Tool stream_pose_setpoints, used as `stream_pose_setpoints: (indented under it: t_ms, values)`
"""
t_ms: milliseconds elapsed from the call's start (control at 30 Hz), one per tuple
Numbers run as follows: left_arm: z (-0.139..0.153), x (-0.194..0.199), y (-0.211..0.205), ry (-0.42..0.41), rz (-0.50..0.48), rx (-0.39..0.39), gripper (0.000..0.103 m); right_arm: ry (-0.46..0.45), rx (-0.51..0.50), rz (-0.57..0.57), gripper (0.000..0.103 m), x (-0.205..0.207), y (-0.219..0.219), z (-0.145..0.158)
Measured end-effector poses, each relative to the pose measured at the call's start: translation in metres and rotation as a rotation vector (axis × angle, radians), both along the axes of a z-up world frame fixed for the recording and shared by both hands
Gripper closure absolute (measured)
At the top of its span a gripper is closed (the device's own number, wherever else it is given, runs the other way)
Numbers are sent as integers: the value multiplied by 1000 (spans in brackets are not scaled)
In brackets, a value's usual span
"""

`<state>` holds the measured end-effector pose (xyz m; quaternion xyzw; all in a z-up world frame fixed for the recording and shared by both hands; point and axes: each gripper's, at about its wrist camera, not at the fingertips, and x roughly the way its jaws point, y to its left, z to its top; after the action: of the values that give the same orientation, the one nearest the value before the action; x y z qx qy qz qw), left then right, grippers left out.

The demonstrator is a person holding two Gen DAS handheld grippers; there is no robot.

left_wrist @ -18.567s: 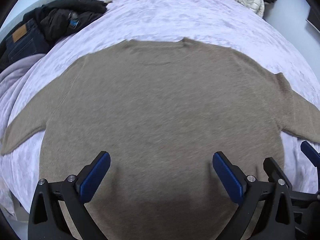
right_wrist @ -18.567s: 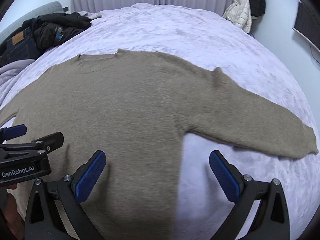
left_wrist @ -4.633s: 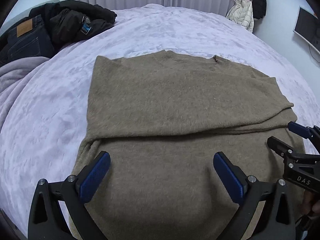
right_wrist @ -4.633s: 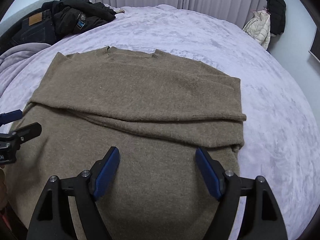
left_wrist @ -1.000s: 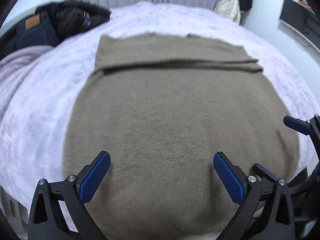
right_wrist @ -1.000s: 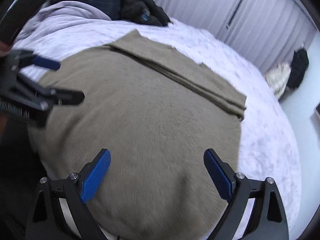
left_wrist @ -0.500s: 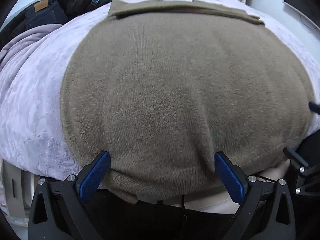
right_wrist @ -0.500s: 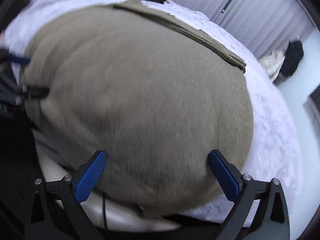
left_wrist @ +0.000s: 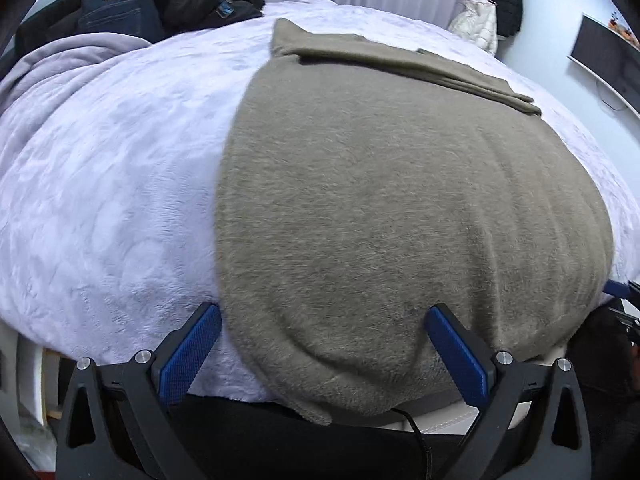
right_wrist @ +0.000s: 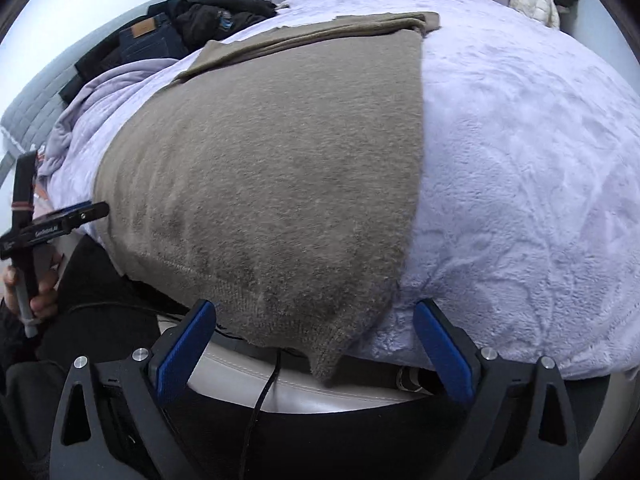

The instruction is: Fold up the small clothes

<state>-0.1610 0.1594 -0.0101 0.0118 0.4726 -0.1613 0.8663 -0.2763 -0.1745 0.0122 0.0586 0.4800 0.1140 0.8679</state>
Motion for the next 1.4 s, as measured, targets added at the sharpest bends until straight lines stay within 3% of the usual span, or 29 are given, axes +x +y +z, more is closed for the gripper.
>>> stream_pose_setpoints:
  t_ms: [167, 300, 533, 633, 700, 733, 833, 867, 933, 1033, 1067, 1167, 1200, 1267, 1300, 1333, 1400]
  values:
    - [-8, 25, 8, 47, -7, -66, 0, -9, -9, 38, 7, 11, -3, -7]
    - [-9, 10, 18, 42, -8, -110, 0, -12, 17, 27, 7, 26, -7, -14]
    - [-11, 6, 42, 77, -78, -267, 0, -36, 73, 64, 7, 18, -9, -15]
    - [-12, 8, 47, 89, -72, -281, 0, -21, 82, 78, 7, 22, -9, -19]
    - [-10, 6, 42, 72, -81, -238, 0, -14, 83, 74, 8, 27, -8, -20]
    - [-8, 5, 35, 60, -90, -203, 3, -17, 74, 75, 13, 28, -5, -19]
    - [-1, -8, 28, 4, -116, -143, 42, -27, 43, 76, 29, 26, -1, -17]
    - [-1, -10, 29, -1, -118, -142, 54, -29, 46, 75, 32, 26, -2, -16]
    - [-1, -13, 34, 8, -126, -173, 66, -28, 59, 74, 46, 26, -5, -16]
    - [-5, -10, 38, 38, -119, -185, 63, -29, 76, 87, 49, 23, -8, -16]
    - [-7, -7, 38, 53, -120, -187, 56, -26, 85, 86, 48, 24, -9, -17]
    - [-6, -2, 23, 49, -126, -166, 55, 10, 116, 72, 47, 33, -14, -24]
    - [-5, -3, 22, 44, -126, -155, 55, 14, 122, 68, 47, 33, -14, -25]
    - [-4, -5, 23, 32, -124, -153, 67, 13, 115, 71, 49, 33, -13, -25]
    - [-3, -5, 24, 32, -121, -163, 70, 11, 103, 72, 57, 32, -12, -24]
    - [-3, -6, 25, 32, -119, -174, 76, 8, 100, 76, 73, 31, -13, -22]
    - [-3, -6, 29, 30, -116, -196, 82, 11, 146, 88, 84, 30, -18, -21]
